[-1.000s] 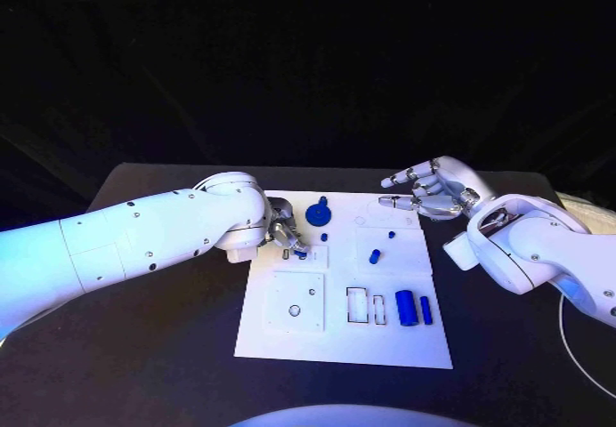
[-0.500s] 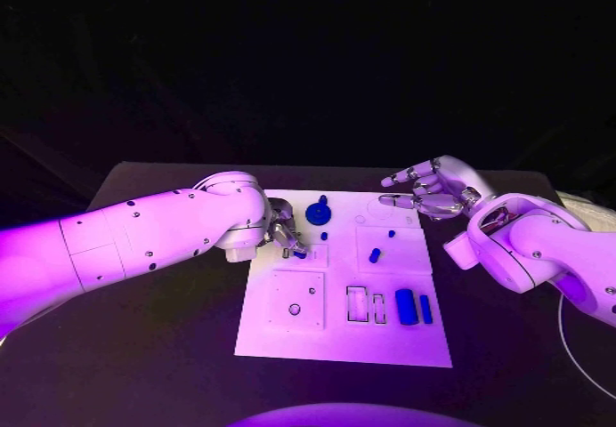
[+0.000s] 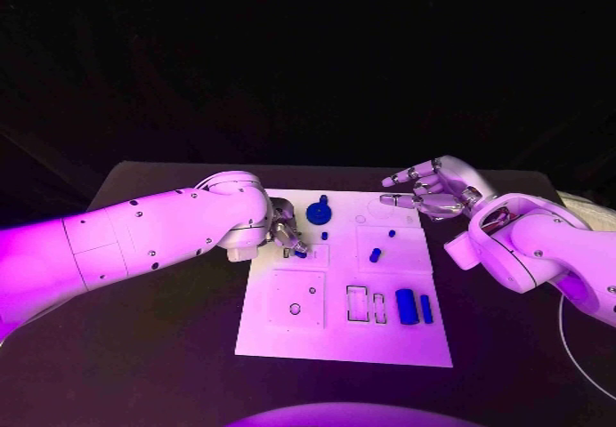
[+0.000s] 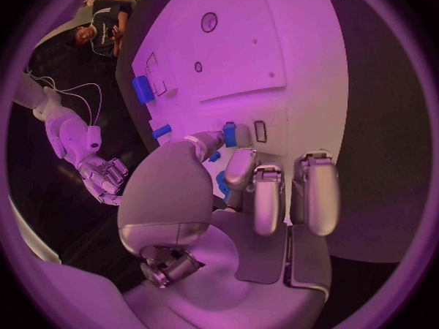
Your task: Assemble the parts on the task board
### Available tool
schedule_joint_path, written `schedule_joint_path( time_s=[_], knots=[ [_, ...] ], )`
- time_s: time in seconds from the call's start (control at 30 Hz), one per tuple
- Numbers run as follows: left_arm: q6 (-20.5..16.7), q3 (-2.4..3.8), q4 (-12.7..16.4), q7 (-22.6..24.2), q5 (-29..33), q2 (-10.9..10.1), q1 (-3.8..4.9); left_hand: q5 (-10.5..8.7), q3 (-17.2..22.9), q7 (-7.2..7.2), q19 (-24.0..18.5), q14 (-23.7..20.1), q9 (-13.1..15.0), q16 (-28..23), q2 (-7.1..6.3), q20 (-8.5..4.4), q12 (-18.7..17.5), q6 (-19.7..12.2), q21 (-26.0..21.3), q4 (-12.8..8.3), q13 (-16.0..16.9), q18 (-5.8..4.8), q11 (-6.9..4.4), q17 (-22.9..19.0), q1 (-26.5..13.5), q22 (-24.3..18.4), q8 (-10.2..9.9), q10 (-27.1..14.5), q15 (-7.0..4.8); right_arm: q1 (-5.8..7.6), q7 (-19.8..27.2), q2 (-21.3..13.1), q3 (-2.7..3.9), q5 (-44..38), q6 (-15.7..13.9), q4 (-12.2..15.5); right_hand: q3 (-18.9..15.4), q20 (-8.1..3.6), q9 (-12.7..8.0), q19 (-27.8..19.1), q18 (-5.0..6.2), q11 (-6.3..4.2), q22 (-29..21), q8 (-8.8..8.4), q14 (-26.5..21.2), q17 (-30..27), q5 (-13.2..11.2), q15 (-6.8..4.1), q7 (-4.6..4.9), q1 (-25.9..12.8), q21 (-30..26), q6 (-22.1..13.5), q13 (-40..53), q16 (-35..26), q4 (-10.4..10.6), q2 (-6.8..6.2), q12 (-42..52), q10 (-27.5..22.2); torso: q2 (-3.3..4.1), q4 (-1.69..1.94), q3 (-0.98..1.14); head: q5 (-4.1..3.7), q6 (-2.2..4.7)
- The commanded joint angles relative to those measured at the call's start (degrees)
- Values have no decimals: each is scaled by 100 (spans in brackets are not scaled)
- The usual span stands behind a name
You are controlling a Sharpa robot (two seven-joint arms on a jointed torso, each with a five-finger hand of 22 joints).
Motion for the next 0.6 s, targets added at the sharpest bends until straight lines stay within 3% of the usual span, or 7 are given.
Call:
schedule_joint_path(
  time_s=[0.03, 0.33, 0.6],
  knots=[
    [155, -9, -9, -18, 31, 38, -14, 66, 812, -64, 353, 602, 20, 17, 35, -8, 45, 77, 17, -880, 48, -53, -13, 1508, -148, 820, 26, 49, -38, -4, 37, 0, 0, 2, 78, 12, -14, 1, 8, -30, 70, -13, 269, 19, 424, 725, -18, 5, 13, -27, -25, 40, 893, -28, 30, 46, -20, 117, -2, -2, 5, 10, -2],
    [292, -12, -67, -30, 49, 97, -12, 68, 442, -123, 370, 602, 22, 17, 158, -35, 147, 206, 44, -700, 185, -63, -58, 1508, -534, 864, -2, 124, -74, -3, 59, -14, 0, -37, 76, 38, -61, -2, 10, -26, 69, -12, 268, 12, 426, 724, 8, 3, 13, -92, -29, 35, 890, -32, 77, 46, -22, 116, 3, -8, 14, -2, -1],
    [220, -13, -101, -24, 49, 134, -11, 77, 313, -147, 393, 602, 4, 17, 248, -46, 226, 298, 91, -630, 290, -77, -78, 1508, -671, 924, -36, 186, -85, -2, 52, -22, 0, -40, 88, 58, -68, -3, 11, -24, 69, -13, 270, 12, 427, 729, 17, 3, 12, -103, -28, 35, 893, -29, 86, 50, -16, 119, 4, -1, 4, -18, 0]
  ],
)
